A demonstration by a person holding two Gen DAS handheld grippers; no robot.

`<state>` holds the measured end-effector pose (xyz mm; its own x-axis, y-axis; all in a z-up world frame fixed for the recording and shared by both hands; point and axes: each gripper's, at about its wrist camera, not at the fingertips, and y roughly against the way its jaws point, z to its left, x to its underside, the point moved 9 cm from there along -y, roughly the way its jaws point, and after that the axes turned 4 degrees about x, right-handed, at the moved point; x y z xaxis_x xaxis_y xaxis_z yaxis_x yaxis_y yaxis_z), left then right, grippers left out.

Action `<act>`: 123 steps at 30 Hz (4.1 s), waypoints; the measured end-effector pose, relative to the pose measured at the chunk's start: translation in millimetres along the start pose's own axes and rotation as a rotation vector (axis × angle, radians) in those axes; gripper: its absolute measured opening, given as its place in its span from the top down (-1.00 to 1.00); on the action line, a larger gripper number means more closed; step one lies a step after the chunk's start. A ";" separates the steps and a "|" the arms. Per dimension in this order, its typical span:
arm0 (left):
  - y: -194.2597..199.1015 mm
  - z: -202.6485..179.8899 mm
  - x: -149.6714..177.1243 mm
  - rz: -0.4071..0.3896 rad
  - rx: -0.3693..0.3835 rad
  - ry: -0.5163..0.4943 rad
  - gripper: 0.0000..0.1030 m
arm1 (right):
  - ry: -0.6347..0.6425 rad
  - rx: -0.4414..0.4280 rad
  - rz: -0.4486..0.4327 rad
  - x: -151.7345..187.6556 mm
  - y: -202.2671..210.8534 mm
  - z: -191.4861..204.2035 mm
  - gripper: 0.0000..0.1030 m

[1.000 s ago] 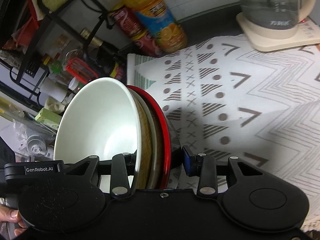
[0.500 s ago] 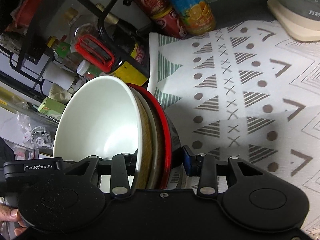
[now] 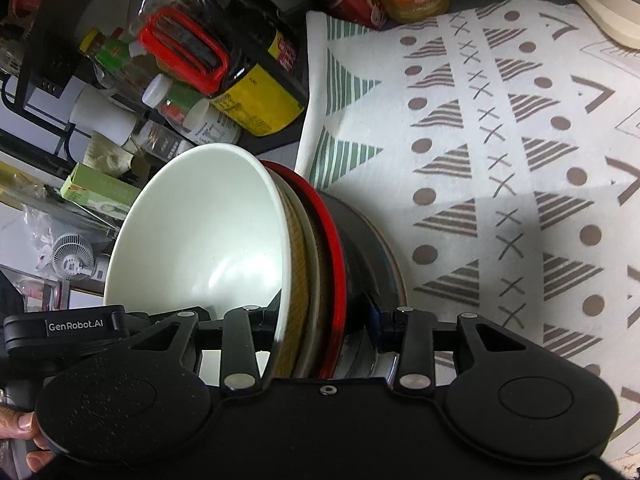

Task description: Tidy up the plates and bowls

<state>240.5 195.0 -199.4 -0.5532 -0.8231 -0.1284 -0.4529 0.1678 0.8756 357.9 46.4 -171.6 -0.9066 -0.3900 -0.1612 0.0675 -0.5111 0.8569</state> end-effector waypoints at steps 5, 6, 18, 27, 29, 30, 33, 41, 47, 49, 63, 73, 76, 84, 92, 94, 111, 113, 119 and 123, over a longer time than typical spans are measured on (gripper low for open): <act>-1.5 4.6 -2.0 0.004 -0.010 -0.004 0.41 | -0.006 0.003 0.012 4.4 -6.3 1.1 0.25; -1.8 6.0 -2.2 0.004 -0.010 -0.001 0.42 | -0.008 0.002 0.012 4.7 -7.5 1.5 0.25; -0.9 6.6 -5.7 -0.006 -0.037 -0.039 0.42 | -0.007 -0.004 0.013 5.9 -10.3 5.6 0.22; 1.4 10.6 -7.1 -0.008 -0.028 -0.015 0.35 | -0.028 -0.019 -0.018 6.3 -3.6 9.3 -0.04; 7.6 7.7 -9.1 -0.028 -0.026 -0.033 0.34 | -0.032 -0.010 -0.036 4.6 0.6 8.8 -0.09; 11.0 6.3 -10.7 -0.039 -0.023 -0.044 0.33 | -0.033 -0.010 -0.044 3.8 3.0 8.5 -0.17; 21.8 2.8 -16.5 -0.063 -0.005 -0.058 0.22 | -0.027 0.014 -0.082 0.0 12.4 7.8 -0.48; 53.0 -18.4 -33.4 -0.141 0.001 -0.147 -0.45 | -0.029 0.042 -0.198 -7.1 49.8 -0.2 -0.73; 62.0 -49.8 -45.7 -0.180 0.015 -0.230 -0.56 | -0.054 0.088 -0.288 -13.1 79.7 -16.0 -0.94; 65.0 -59.9 -47.8 -0.188 0.023 -0.250 -0.60 | -0.071 0.101 -0.314 -15.2 89.7 -24.1 -1.00; 66.3 -119.9 -34.4 -0.213 0.057 -0.393 -0.79 | -0.127 0.243 -0.496 -13.8 156.3 -76.2 -1.00; 77.8 -141.6 -0.2 -0.251 0.109 -0.481 -0.93 | -0.161 0.372 -0.595 13.6 205.9 -94.3 -1.00; 87.7 -144.0 12.9 -0.265 0.120 -0.501 -0.94 | -0.161 0.385 -0.612 26.5 217.7 -93.9 -1.00; 125.6 -131.2 53.3 -0.297 0.165 -0.499 -1.00 | -0.121 0.433 -0.661 68.4 246.5 -69.5 -1.00; 162.3 -108.7 93.1 -0.315 0.172 -0.535 -1.00 | -0.132 0.476 -0.713 107.3 265.2 -42.4 -1.00; 170.4 -104.2 100.2 -0.321 0.172 -0.542 -1.00 | -0.132 0.479 -0.726 116.5 270.4 -36.3 -1.00; 218.0 -74.4 148.3 -0.404 0.187 -0.616 -1.00 | -0.106 0.518 -0.778 177.8 293.7 0.4 -1.00; 219.7 -69.9 155.3 -0.409 0.183 -0.637 -1.00 | -0.105 0.521 -0.778 184.2 293.2 1.9 -1.00; 218.8 -55.0 170.2 -0.397 0.162 -0.668 -1.00 | -0.108 0.542 -0.763 199.8 289.0 4.5 -1.00; 217.7 -47.4 176.5 -0.394 0.149 -0.686 -1.00 | -0.098 0.548 -0.746 209.4 282.3 7.3 -1.00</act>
<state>77.4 60.5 -9.4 -0.6179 -0.3285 -0.7143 -0.7657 0.0449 0.6417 184.1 -173.9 40.1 -0.6687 -0.0269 -0.7430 -0.7308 -0.1605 0.6635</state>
